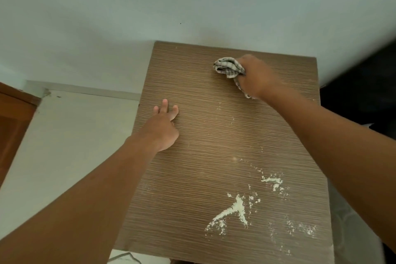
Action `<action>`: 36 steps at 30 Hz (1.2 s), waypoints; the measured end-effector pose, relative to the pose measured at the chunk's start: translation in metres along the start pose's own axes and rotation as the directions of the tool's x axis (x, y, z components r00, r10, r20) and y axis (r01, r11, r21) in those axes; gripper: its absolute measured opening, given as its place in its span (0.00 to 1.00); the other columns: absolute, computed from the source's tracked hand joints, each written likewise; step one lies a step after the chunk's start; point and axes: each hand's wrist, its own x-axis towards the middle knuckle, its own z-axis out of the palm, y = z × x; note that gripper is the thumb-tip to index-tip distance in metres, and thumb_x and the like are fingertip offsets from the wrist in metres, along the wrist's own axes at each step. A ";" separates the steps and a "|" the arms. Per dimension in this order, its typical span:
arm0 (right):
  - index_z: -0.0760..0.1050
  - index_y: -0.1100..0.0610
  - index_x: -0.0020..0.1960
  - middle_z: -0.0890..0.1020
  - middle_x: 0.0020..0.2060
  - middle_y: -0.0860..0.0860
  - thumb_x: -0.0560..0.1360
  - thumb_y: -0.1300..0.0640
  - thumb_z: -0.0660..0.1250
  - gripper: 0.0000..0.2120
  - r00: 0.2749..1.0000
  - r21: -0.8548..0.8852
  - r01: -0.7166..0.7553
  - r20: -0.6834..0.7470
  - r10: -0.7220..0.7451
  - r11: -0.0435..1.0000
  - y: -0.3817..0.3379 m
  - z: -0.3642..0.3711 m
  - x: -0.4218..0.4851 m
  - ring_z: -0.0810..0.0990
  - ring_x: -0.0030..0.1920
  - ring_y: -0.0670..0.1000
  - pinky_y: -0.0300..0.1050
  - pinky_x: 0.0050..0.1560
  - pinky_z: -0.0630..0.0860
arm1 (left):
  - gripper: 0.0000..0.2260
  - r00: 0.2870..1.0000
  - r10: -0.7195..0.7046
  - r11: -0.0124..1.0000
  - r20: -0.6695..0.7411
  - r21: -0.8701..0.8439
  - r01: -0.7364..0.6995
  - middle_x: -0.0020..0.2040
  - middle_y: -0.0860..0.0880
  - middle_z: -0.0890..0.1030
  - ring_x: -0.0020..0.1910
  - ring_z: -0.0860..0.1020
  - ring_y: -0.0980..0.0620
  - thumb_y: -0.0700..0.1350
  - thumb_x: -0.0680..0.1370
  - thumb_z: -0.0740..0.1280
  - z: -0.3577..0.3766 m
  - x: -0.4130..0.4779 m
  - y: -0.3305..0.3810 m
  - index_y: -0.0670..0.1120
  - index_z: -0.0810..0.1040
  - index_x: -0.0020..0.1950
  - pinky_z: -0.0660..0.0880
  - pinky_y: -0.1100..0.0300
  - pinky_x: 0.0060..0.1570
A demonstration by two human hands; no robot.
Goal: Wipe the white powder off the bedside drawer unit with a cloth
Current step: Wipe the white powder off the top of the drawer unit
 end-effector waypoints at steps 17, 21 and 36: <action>0.72 0.48 0.67 0.75 0.62 0.45 0.74 0.61 0.69 0.23 0.776 0.166 0.372 0.485 -0.404 0.913 -0.029 0.042 -0.201 0.71 0.62 0.44 0.27 0.56 0.65 | 0.30 1.000 -0.007 1.000 0.021 -0.018 0.007 0.79 0.55 0.37 0.78 0.39 0.51 0.34 0.81 0.52 -0.002 -0.002 -0.001 0.55 0.49 0.80 0.46 0.48 0.76; 0.75 0.46 0.62 0.78 0.56 0.44 0.73 0.59 0.65 0.19 0.874 0.209 0.292 0.339 -0.349 0.933 -0.031 0.028 -0.182 0.75 0.55 0.45 0.38 0.54 0.76 | 0.31 1.000 -0.008 1.000 0.029 -0.013 0.008 0.79 0.55 0.37 0.78 0.39 0.51 0.33 0.81 0.51 -0.004 -0.005 0.000 0.55 0.49 0.80 0.45 0.48 0.76; 0.74 0.48 0.64 0.80 0.56 0.45 0.74 0.60 0.69 0.20 0.896 0.024 0.402 0.198 -0.398 0.915 -0.079 0.078 -0.136 0.75 0.54 0.48 0.46 0.53 0.76 | 0.33 0.998 0.028 0.999 0.060 -0.028 -0.027 0.80 0.57 0.44 0.79 0.44 0.52 0.30 0.78 0.50 -0.016 -0.005 -0.013 0.57 0.58 0.78 0.42 0.50 0.75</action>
